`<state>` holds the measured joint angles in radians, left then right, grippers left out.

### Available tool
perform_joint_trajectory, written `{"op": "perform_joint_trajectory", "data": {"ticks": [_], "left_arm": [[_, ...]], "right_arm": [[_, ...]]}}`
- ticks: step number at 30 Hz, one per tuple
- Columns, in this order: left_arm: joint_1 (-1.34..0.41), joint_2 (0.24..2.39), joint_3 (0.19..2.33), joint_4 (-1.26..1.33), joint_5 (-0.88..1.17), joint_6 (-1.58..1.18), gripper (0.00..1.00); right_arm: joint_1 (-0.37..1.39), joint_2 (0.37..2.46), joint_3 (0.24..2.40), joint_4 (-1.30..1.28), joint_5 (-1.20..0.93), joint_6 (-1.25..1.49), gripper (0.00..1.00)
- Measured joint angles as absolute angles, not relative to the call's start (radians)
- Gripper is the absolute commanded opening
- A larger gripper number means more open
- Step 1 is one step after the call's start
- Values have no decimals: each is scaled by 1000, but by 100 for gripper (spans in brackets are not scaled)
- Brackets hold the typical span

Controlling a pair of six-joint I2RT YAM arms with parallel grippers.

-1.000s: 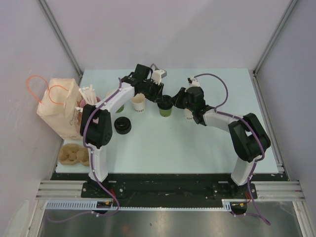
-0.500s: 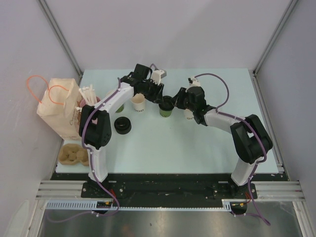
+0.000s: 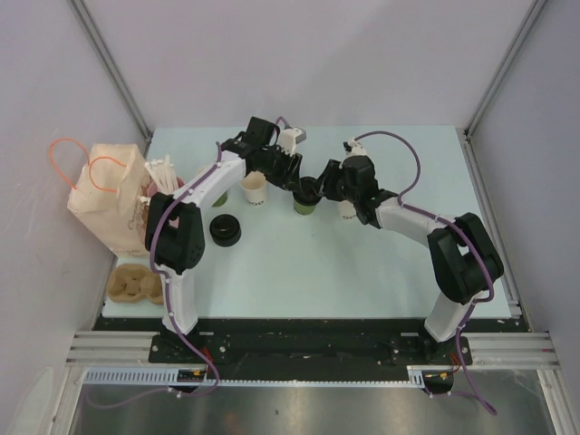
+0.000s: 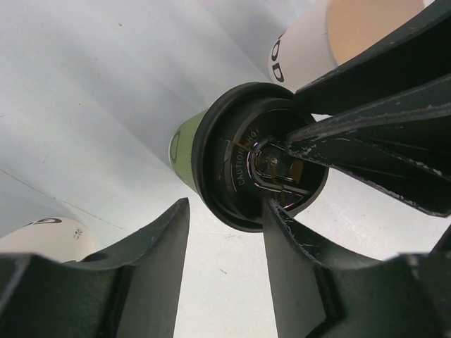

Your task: Pack the takeout coffee

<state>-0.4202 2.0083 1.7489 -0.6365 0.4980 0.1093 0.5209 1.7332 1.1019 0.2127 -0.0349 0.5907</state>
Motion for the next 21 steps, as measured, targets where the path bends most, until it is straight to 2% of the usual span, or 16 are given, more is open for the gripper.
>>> {"op": "perform_joint_trajectory", "data": {"ticks": [7,21], "left_arm": [[-415,2008,1764,-643,476,110,58],[-407,1963,1776,-656,448,132,61]], "right_arm": [[523,1733,1139,169,-40,577,50],[527,1687,1189,91,-57,524,52]]}}
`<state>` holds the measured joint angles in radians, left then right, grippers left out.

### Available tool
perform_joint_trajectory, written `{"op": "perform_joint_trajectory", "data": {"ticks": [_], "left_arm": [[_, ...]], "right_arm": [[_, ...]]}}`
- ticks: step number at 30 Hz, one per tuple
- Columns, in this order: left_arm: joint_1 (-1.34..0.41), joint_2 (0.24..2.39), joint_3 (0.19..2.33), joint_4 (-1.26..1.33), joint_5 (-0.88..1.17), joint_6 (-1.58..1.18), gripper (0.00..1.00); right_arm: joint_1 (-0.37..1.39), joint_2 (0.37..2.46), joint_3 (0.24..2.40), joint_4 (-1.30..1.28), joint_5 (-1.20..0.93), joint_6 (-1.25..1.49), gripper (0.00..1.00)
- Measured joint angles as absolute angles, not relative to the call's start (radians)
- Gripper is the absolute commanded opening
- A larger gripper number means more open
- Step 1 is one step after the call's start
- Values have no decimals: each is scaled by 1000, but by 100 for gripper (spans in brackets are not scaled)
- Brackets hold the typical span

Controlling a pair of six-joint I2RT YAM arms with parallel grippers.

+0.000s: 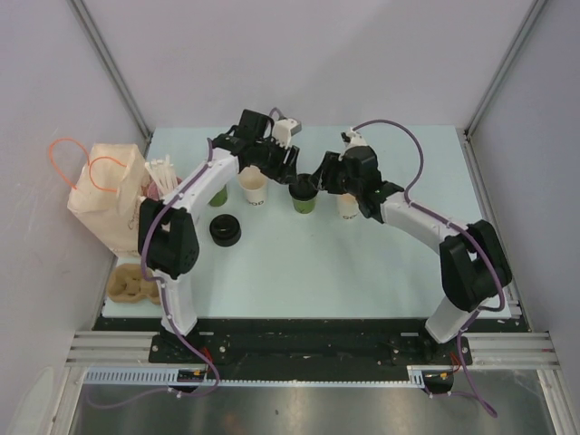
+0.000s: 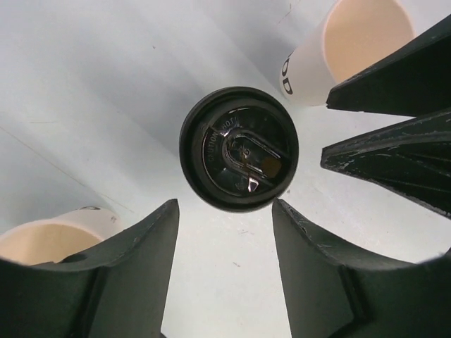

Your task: Pack the takeout coffee

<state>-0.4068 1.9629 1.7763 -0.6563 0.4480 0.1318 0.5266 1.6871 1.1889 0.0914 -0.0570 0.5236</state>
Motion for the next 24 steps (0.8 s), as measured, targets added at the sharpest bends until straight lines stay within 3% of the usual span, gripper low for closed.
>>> {"op": "perform_joint_trajectory", "data": {"ticks": [7,12,17,24], "left_arm": [[-386,1728,1615,-672,380,225,63],[-370,1505,1372,-704,275,326,53],[-294,1455,1217,-727,177,338,52],[-159,1405,1065,-626,19,210,42]], "right_arm": [[566,1543,1189,-56,-43,439,53],[601,1454,1186,-136,-43,394,53],[625,1406,1133,-162,-44,382,53],[631,1393,1026,-175,-45,383,53]]}}
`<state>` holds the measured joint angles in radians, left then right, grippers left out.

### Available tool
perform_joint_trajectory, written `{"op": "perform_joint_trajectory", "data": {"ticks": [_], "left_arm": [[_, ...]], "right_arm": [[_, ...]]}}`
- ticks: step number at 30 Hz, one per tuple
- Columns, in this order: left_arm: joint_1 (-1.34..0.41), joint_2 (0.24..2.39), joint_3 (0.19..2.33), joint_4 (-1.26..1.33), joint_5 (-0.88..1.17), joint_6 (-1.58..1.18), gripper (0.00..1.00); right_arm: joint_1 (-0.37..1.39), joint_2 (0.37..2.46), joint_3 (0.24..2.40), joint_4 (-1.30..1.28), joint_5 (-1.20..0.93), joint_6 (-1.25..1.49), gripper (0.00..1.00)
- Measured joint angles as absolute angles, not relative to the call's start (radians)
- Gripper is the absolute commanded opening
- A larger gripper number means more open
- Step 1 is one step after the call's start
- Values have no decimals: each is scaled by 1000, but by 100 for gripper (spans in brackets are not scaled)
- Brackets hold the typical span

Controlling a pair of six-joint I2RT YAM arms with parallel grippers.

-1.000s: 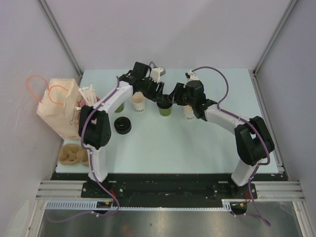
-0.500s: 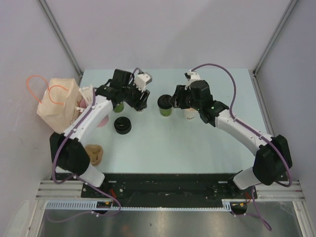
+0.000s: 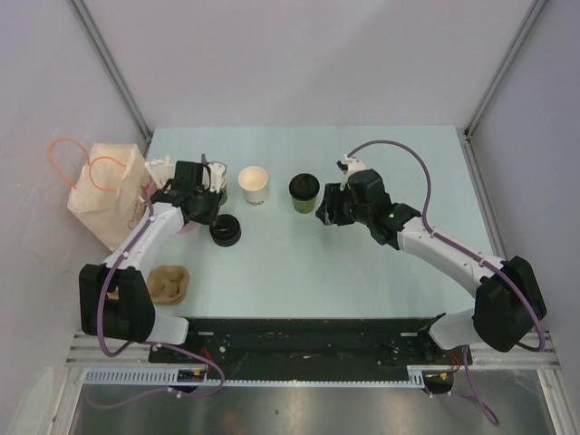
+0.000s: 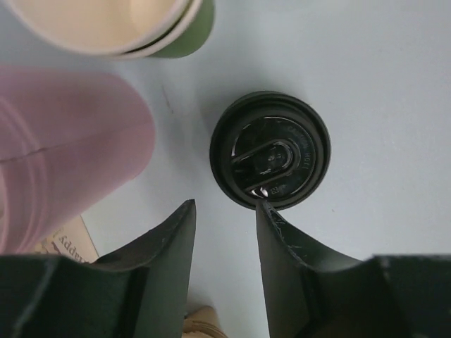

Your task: Pack the takeout coffee

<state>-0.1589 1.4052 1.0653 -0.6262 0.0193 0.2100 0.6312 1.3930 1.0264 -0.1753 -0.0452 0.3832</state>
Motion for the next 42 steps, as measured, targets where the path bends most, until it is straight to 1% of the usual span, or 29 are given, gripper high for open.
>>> {"op": "perform_joint_trajectory", "data": {"ticks": [7,11,22,24,28,33,36,42], "left_arm": [[-113,1395,996,-518,-15,110,40],[-110,1433,983,-479,-14,85,40],[-102,1515,976,-442,20,61,38],[-102,1519,968,-435,26,60,35],[-102,1520,955,-431,30,59,23],[-102,1520,949,-429,30,60,11],[-102,1520,945,-429,30,59,0],[-102,1513,945,-429,40,60,1]], "right_arm": [[631,1376,1010,-186,-42,383,53],[631,1362,1009,-187,-41,382,53],[614,1342,995,-191,-39,380,52],[607,1340,992,-191,-42,380,52],[597,1328,978,-191,-46,380,52],[590,1317,972,-191,-52,380,52],[586,1308,969,-191,-54,380,52],[577,1279,963,-192,-57,380,52]]}}
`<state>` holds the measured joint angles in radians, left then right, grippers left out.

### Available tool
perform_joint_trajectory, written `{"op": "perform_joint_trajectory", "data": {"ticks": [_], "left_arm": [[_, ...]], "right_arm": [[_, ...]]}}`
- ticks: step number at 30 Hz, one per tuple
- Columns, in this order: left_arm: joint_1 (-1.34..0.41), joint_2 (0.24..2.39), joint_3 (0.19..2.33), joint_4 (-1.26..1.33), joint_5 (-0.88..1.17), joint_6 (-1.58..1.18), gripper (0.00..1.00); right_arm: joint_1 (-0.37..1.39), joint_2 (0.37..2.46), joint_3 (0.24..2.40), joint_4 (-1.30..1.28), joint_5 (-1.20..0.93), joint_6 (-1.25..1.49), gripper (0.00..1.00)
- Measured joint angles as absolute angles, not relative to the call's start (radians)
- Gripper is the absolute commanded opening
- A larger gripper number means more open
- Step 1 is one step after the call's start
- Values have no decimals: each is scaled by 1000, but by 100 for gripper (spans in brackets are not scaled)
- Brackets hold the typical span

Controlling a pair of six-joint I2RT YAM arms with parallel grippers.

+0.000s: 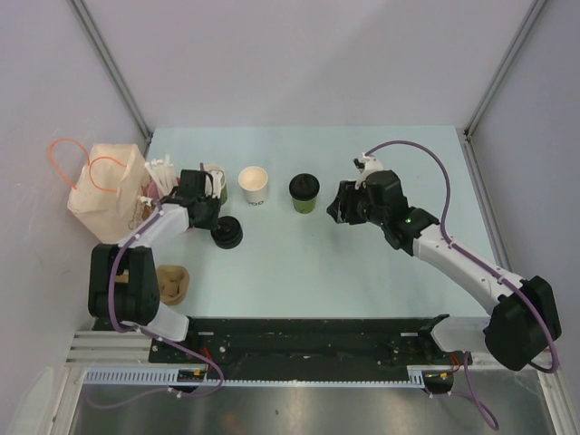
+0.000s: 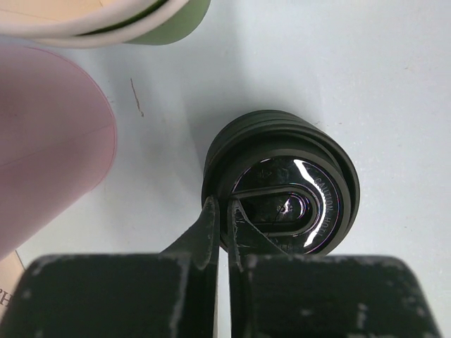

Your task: Pack the takeout coffee

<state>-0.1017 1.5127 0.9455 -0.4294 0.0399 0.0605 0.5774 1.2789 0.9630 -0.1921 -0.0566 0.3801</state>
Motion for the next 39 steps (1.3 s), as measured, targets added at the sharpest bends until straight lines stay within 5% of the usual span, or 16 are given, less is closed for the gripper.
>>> {"op": "perform_joint_trajectory", "data": {"ticks": [12,24,35,39], "left_arm": [[-102,1385,949,-469,59,98,0],[-228,1337,1136,-579,57,169,0],[-388,1386,1333,-639,63,185,0],[-439,1430,1377,-652,60,185,0]], "right_arm": [[537,1208,963,-219,-49,384,53],[239,1257,963,-245,8,386,63],[233,1511,1022,-144,-68,384,53],[238,1591,1063,-124,-74,383,42]]}}
